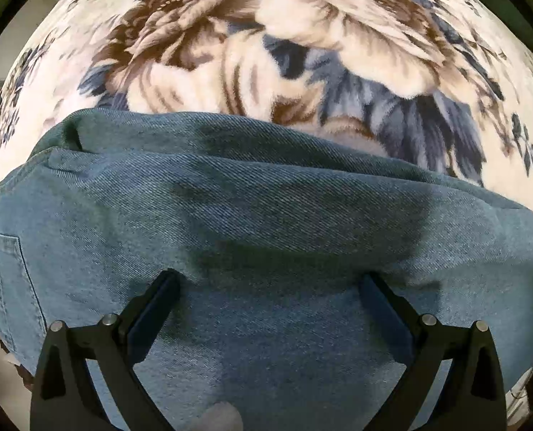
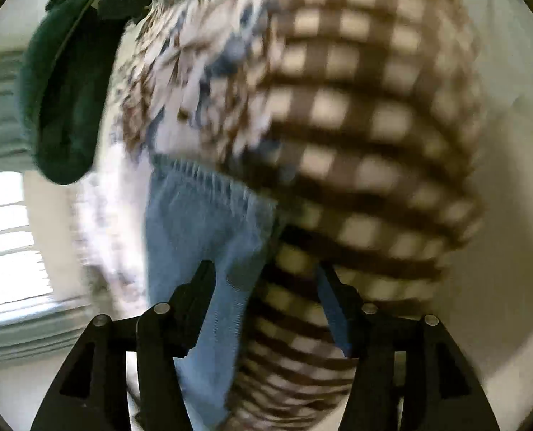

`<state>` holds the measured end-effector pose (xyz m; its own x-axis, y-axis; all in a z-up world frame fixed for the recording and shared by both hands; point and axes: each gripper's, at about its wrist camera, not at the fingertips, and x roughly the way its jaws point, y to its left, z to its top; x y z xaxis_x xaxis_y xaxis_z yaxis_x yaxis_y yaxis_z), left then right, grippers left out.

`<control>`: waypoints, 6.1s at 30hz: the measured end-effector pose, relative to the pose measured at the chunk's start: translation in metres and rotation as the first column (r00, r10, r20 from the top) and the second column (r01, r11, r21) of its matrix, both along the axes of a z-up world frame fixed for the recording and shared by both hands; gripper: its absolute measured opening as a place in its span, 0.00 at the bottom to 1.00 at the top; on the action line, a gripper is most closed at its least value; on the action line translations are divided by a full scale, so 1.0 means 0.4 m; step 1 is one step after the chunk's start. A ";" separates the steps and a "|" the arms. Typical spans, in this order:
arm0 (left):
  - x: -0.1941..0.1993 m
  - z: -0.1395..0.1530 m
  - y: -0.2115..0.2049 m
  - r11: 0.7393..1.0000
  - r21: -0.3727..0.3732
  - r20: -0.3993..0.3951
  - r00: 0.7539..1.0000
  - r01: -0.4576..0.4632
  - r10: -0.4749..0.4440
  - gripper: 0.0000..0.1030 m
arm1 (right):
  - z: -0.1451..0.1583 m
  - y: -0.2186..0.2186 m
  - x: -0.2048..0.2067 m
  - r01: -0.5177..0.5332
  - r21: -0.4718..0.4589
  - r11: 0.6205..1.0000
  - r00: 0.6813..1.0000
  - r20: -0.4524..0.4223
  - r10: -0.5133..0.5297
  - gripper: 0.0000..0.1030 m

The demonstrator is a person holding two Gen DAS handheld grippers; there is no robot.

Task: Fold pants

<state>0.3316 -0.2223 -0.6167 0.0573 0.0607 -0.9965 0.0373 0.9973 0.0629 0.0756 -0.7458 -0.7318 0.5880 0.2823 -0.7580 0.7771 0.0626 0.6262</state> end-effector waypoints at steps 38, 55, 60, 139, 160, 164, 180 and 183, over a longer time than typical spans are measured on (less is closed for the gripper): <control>-0.167 0.317 0.540 0.960 -0.199 0.101 0.970 -0.199 0.222 1.00 | 0.431 1.035 0.478 -0.523 -0.474 0.708 0.760 0.117 0.639 0.06; -0.345 0.263 0.940 0.869 -0.161 0.066 0.874 -0.467 0.482 1.00 | 0.156 1.485 0.547 -0.863 -0.137 0.486 0.491 0.003 0.871 0.66; -0.387 0.280 1.008 0.818 -0.125 0.127 0.809 -0.561 0.574 1.00 | 0.190 1.531 0.602 -0.917 -0.220 0.333 0.387 -0.290 0.875 0.68; -0.300 0.541 0.231 0.772 -0.635 0.454 0.816 0.014 0.358 0.25 | 0.181 0.869 0.345 -0.783 -0.242 0.573 0.622 -0.288 0.728 0.69; -0.315 0.371 -0.164 0.886 -0.442 0.239 0.970 0.141 -0.034 0.80 | 0.181 0.492 0.247 -0.711 -0.186 0.678 0.703 -0.185 0.686 0.82; -0.276 0.412 -0.080 0.953 -0.290 0.273 0.962 0.087 -0.005 0.80 | 0.111 0.512 0.310 -0.726 -0.130 0.675 0.687 -0.109 0.718 0.83; -0.157 0.318 0.153 0.996 0.042 0.274 0.960 -0.076 0.061 0.80 | -0.088 0.623 0.448 -0.735 -0.036 0.677 0.677 -0.082 0.731 0.50; -0.143 0.311 0.162 0.996 0.031 0.264 0.962 -0.084 0.073 0.80 | -0.053 0.653 0.459 -0.742 -0.095 0.664 0.670 -0.103 0.735 0.28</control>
